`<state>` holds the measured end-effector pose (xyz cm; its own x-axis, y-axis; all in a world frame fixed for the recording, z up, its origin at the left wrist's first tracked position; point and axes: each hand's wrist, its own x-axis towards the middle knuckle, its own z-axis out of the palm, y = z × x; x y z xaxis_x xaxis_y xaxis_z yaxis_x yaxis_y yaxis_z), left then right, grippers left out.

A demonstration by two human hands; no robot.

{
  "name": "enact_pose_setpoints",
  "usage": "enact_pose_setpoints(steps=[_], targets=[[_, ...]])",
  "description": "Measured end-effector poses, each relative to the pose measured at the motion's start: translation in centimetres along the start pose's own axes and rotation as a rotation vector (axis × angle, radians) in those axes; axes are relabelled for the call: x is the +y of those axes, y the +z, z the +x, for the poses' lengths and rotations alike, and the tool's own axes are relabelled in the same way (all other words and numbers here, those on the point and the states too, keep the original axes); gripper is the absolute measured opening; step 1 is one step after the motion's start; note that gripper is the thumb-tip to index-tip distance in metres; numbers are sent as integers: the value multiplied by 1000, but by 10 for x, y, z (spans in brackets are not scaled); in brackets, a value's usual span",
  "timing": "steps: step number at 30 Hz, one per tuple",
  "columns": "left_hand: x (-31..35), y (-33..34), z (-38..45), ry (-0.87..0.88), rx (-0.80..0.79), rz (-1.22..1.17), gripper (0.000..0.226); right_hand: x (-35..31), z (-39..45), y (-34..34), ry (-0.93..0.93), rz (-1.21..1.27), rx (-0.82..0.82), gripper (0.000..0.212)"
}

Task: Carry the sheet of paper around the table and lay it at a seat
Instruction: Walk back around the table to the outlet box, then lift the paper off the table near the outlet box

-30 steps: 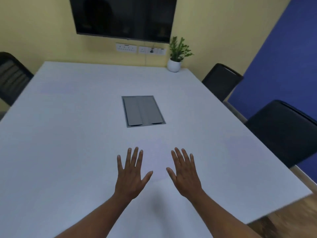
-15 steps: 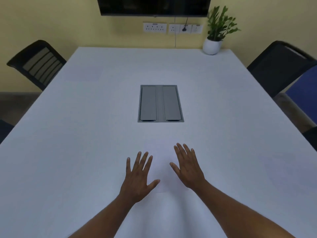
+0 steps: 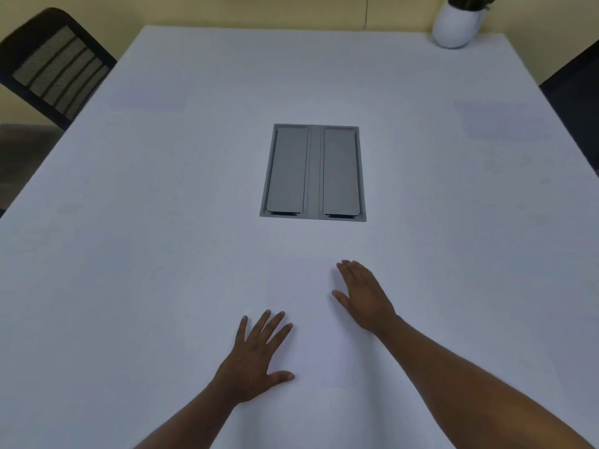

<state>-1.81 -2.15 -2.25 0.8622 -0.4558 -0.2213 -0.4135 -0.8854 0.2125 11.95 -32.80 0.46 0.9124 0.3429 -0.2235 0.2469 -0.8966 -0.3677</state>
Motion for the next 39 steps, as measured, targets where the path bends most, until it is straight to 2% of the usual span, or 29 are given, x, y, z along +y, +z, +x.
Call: enact_pose_setpoints(steps=[7,15,19,22,25,27,31,34,39], targets=[[-8,9,6,30,47,-19,93,21,26,15,0,-51,33,91],[-8,18,8,27,131,-93,95,22,25,25,-9,67,97,79],[-9,17,7,26,135,-103,95,11,21,17,120,327,192,77],[-8,18,7,19,123,-98,95,-3,18,6,369,658,278,70],[-7,18,7,12,111,-92,95,-6,20,-2,548,931,234,54],[-7,17,7,4,84,-84,95,-6,17,-4,568,1038,137,45],[1,8,6,-13,50,-112,94,-12,6,-10,499,991,44,31],[9,-5,6,-154,151,-323,91,-22,2,-25,489,1025,63,28],[21,-65,17,-606,323,-967,100,-43,-9,-64,453,1204,53,25]])
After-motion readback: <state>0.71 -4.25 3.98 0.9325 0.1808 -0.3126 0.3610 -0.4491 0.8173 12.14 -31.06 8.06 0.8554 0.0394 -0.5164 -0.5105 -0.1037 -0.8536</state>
